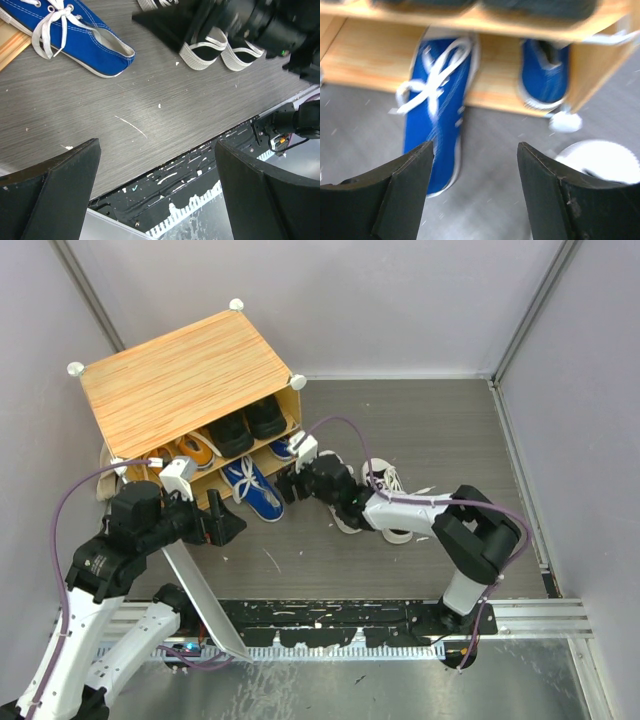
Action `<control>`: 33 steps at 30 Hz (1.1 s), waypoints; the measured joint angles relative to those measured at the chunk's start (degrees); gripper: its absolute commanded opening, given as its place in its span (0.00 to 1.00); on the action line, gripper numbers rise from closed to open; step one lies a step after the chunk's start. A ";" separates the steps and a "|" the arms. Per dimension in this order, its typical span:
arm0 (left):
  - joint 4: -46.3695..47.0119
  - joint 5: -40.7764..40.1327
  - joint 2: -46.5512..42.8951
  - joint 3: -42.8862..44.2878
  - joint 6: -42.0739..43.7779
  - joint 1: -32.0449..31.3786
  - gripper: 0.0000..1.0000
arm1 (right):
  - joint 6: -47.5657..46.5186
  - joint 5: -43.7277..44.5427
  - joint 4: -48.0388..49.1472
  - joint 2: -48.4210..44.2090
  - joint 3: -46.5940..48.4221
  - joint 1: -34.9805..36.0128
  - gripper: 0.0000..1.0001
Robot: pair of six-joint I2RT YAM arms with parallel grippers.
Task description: Place and organize the shoes in the shoe cabinet
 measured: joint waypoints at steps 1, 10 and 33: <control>0.00 0.00 0.00 -0.02 0.00 0.00 0.98 | 0.07 -0.59 0.00 -0.76 -1.64 1.29 0.72; 0.04 -0.02 -0.57 -0.31 -0.07 0.00 0.98 | 1.46 -4.85 0.70 1.11 -6.78 8.50 0.71; 1.05 -0.02 -2.80 -1.29 -0.50 -0.04 0.98 | 4.50 5.16 1.29 8.57 -1.53 8.52 0.02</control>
